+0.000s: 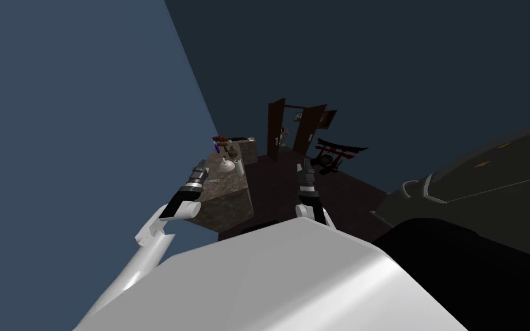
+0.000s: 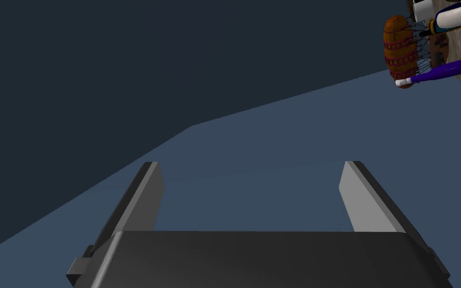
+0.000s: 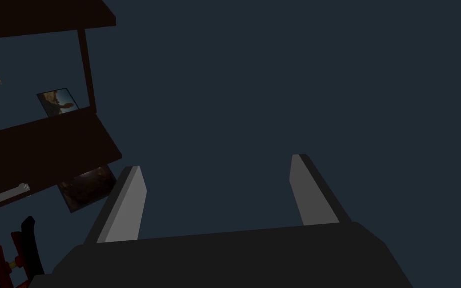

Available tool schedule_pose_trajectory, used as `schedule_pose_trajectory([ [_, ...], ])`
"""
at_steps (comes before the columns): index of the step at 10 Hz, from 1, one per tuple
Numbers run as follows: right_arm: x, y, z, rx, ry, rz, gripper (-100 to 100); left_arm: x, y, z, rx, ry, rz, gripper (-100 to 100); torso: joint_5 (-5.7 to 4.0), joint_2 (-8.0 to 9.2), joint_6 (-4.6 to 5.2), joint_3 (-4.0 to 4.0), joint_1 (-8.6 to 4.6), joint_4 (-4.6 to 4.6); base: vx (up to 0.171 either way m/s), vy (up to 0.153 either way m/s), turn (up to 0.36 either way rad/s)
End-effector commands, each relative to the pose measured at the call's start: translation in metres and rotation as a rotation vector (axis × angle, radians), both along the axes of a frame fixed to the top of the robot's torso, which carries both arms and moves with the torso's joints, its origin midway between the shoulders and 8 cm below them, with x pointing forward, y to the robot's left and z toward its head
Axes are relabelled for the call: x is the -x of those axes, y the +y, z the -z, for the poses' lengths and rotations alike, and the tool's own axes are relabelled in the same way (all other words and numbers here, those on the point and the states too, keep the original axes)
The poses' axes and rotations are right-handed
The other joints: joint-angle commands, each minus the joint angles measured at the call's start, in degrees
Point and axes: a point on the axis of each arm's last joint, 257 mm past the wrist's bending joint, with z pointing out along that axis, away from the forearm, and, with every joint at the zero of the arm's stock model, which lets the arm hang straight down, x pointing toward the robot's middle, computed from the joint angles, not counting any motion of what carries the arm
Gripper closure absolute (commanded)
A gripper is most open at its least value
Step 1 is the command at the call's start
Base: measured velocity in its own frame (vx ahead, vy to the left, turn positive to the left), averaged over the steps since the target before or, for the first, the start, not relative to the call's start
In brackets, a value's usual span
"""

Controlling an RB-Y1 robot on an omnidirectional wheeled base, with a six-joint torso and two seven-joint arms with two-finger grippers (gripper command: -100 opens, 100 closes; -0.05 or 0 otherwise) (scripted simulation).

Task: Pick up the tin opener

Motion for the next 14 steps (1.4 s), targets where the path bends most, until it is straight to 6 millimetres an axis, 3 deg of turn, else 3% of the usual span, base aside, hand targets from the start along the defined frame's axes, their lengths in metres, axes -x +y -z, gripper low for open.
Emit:
schedule_pose_trajectory([
  [1, 0.000, 0.000, 0.000, 0.000, 0.000, 0.000, 0, -0.017, 0.016, 0.004, -0.033, 0.045, -0.026, -100, 0.00, 0.00, 0.00, 0.00, 0.00, 0.00, -0.056, -0.049, -0.126],
  [3, 0.000, 0.000, 0.000, 0.000, 0.000, 0.000, 0, -0.021, 0.028, 0.023, -0.031, 0.087, -0.050, -100, 0.00, 0.03, -0.02, 0.02, 0.00, 0.01, -0.032, -0.033, -0.019],
  [4, 0.000, 0.000, 0.000, 0.000, 0.000, 0.000, 0, -0.034, 0.041, 0.019, -0.056, 0.117, -0.071, -100, 0.01, -0.05, -0.02, -0.02, 0.06, -0.01, -0.030, -0.040, -0.125],
  [5, 0.000, 0.000, 0.000, 0.000, 0.000, 0.000, 0, -0.037, 0.050, 0.033, -0.054, 0.145, -0.089, -100, 0.00, -0.05, 0.03, -0.03, 0.01, -0.01, -0.028, -0.039, -0.068],
  [6, 0.000, 0.000, 0.000, 0.000, 0.000, 0.000, 0, -0.037, 0.052, 0.036, -0.053, 0.151, -0.092, -100, 0.00, -0.05, -0.02, -0.03, 0.02, -0.01, -0.012, -0.017, 0.023],
  [7, 0.000, 0.000, 0.000, 0.000, 0.000, 0.000, 0, -0.049, 0.067, 0.032, -0.074, 0.183, -0.119, -100, 0.02, -0.08, -0.03, -0.04, 0.08, -0.02, -0.032, -0.035, -0.110],
  [9, 0.000, 0.000, 0.000, 0.000, 0.000, 0.000, 0, -0.051, 0.078, 0.047, -0.071, 0.215, -0.139, -100, 0.01, -0.05, -0.02, -0.03, 0.03, -0.01, -0.020, -0.027, -0.029],
  [10, 0.000, 0.000, 0.000, 0.000, 0.000, 0.000, 0, -0.063, 0.094, 0.040, -0.088, 0.245, -0.167, -100, 0.02, -0.08, -0.03, -0.05, 0.08, -0.02, -0.017, -0.039, -0.108],
  [12, 0.000, 0.000, 0.000, 0.000, 0.000, 0.000, 0, -0.063, 0.106, 0.057, -0.084, 0.279, -0.190, -100, 0.01, -0.08, -0.02, -0.05, 0.02, -0.02, -0.016, -0.029, -0.026],
  [13, 0.000, 0.000, 0.000, 0.000, 0.000, 0.000, 0, -0.072, 0.126, 0.052, -0.094, 0.309, -0.224, -100, 0.02, -0.09, -0.03, -0.05, 0.08, -0.02, -0.021, -0.040, -0.107],
  [14, 0.000, 0.000, 0.000, 0.000, 0.000, 0.000, 0, -0.071, 0.136, 0.067, -0.090, 0.343, -0.243, -100, 0.00, -0.08, 0.01, -0.05, 0.02, -0.01, -0.019, -0.035, -0.061],
])
